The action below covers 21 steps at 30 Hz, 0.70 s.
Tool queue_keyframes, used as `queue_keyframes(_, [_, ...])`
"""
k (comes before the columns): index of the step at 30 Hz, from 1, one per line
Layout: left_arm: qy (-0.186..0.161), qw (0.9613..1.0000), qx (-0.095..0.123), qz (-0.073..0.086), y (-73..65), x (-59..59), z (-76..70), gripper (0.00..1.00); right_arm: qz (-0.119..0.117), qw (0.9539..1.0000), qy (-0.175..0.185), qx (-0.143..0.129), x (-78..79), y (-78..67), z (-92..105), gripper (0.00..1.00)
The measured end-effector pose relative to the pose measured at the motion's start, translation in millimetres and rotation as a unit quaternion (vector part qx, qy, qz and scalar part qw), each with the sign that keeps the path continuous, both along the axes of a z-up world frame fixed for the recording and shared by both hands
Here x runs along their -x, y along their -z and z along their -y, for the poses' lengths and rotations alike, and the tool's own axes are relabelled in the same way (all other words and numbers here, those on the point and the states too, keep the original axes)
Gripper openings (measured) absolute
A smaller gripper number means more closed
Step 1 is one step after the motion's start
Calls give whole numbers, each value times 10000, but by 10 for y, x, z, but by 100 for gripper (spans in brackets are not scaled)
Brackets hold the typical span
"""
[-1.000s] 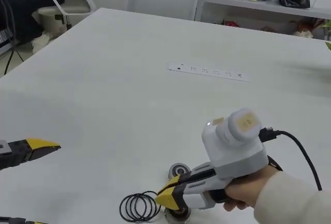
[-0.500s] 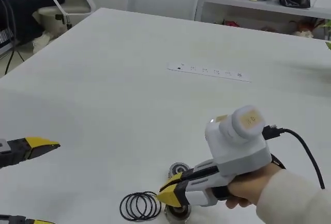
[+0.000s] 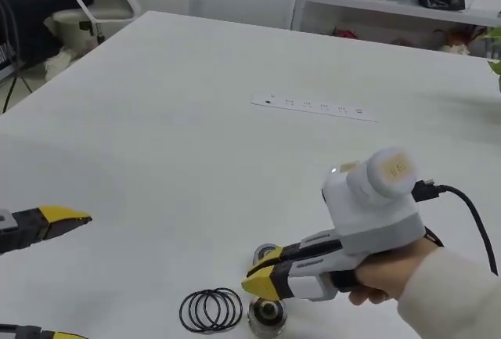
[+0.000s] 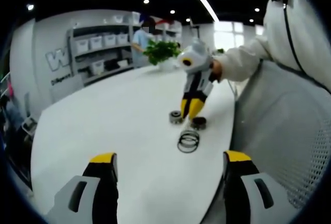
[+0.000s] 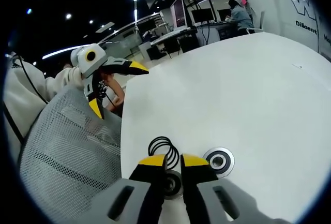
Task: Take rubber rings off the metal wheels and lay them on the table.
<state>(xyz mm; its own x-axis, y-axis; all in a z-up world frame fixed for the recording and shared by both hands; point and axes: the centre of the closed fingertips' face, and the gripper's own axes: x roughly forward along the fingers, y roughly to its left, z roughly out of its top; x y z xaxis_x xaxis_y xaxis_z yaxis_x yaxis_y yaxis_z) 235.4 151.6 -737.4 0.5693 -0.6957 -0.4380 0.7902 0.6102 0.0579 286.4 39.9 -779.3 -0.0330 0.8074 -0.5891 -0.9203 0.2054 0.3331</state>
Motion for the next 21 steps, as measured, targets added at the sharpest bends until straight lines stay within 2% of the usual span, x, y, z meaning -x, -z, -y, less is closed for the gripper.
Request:
queue_keyframes(8, [31, 10000, -9, 20, -29, -4, -2, 86, -4, 9998, 113, -165, -42, -138, 100, 13])
queue_keyframes(12, [15, 10000, -21, 25, -49, -12, -15, 86, 87, 9995, 188, -242, -83, -256, 143, 14])
queue_keyframes(21, [9, 10000, -38, 54, -126, 0, -32, 88, 333, 9985, 209, -388, -55, -527, 243, 19])
